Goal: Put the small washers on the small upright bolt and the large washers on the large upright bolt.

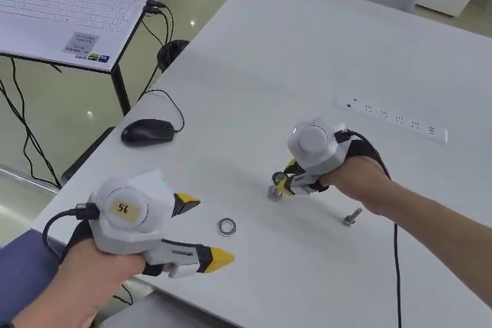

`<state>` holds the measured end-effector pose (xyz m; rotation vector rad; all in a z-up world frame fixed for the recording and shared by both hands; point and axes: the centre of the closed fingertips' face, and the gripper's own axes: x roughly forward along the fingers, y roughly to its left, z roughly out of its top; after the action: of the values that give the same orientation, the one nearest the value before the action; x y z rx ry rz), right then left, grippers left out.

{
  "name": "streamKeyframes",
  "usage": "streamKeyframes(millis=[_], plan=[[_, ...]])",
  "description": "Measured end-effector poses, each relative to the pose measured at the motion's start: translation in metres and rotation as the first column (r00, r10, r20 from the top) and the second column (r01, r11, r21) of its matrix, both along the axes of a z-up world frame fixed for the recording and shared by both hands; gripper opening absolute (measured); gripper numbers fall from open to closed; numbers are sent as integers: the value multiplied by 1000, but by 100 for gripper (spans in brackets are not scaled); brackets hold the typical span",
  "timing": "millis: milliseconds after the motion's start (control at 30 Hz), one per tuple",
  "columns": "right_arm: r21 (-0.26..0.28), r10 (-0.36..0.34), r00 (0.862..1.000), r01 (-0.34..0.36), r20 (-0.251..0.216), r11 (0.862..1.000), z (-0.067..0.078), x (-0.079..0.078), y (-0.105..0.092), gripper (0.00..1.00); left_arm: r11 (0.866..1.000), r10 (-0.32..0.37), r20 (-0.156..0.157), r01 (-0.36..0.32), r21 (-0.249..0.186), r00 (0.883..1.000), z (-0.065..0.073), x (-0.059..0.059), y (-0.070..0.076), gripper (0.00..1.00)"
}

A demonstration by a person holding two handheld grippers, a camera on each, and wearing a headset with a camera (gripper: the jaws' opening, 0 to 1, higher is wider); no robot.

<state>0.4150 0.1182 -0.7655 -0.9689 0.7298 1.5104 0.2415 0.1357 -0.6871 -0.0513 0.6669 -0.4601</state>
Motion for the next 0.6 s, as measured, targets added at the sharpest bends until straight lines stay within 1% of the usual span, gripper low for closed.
streamKeyframes(millis=[233, 533, 600], plan=[[-25, 1, 1000, -1, -4, 1000, -10, -2, 0, 23, 1000, 6, -5, -6, -1, 1000, -2, -1, 2, 64], [-63, -10, 1000, 9, -17, 998, -28, -2, 0, 23, 1000, 8, -9, -8, -2, 1000, -4, -2, 1, 65], [-69, -10, 1000, 9, -14, 998, -32, -2, 0, 23, 1000, 9, -9, -9, -3, 1000, -3, -2, 1, 65]])
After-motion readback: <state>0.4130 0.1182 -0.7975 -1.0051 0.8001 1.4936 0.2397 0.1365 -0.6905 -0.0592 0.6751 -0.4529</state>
